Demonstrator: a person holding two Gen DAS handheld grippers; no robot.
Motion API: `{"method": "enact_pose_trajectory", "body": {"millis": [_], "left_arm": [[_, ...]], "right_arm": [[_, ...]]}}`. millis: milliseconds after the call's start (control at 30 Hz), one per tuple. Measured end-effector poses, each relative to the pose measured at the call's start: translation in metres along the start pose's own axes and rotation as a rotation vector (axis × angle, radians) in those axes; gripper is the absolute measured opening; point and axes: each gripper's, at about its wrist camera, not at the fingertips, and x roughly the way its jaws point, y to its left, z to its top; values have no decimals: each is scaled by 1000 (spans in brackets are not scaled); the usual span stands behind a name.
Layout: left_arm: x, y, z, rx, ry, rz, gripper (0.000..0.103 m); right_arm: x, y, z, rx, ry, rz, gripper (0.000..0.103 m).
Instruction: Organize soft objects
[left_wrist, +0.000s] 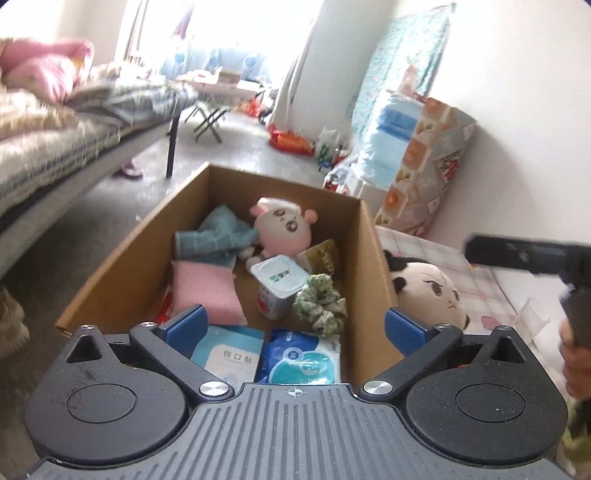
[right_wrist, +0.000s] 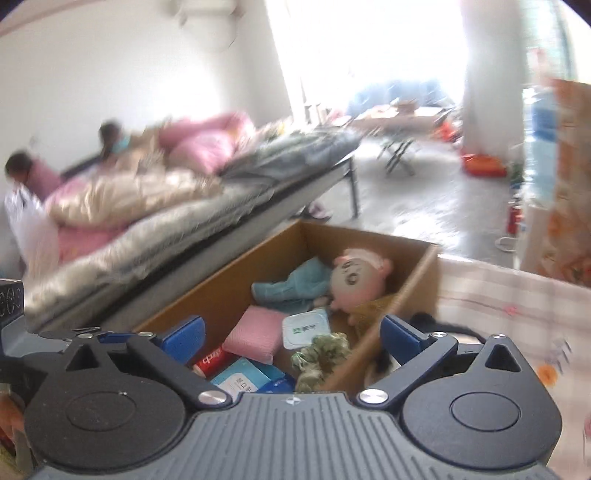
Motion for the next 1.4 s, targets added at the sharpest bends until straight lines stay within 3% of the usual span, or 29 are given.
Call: {"method": "enact_pose_trajectory", "body": {"millis": [167,367,533,633,867,1067,1267,1400], "left_arm": [[-20,-22,-5,85,-40,19,103],[-32,-45,-13,163,-15,30,103],[-39,-56,-21,173,-1,48,103],[-45,-61,-27,167,10,47,103],[-59,-76,-45,197,12,150,103],[-62,-76,-56,205,16,186,103],[-65,-70,-62,156,9,196,103],[-63,-74,-66,166,27,210,103]], "right_arm": [[-46,-1,-41,111,-89,-103,103],[-80,-3,-82,197,-164,-283,103],[-95,5,-101,142,-178,-478,103],[-102,14,-111,106,-180,-542,103],[-107,43,-122,45,-161,-566,103],[-109,65,-128,16,-146,-539,103],[-114,62,-132,45,-99,-493,103],[-111,59,-134,0,-53,-508,103]]}}
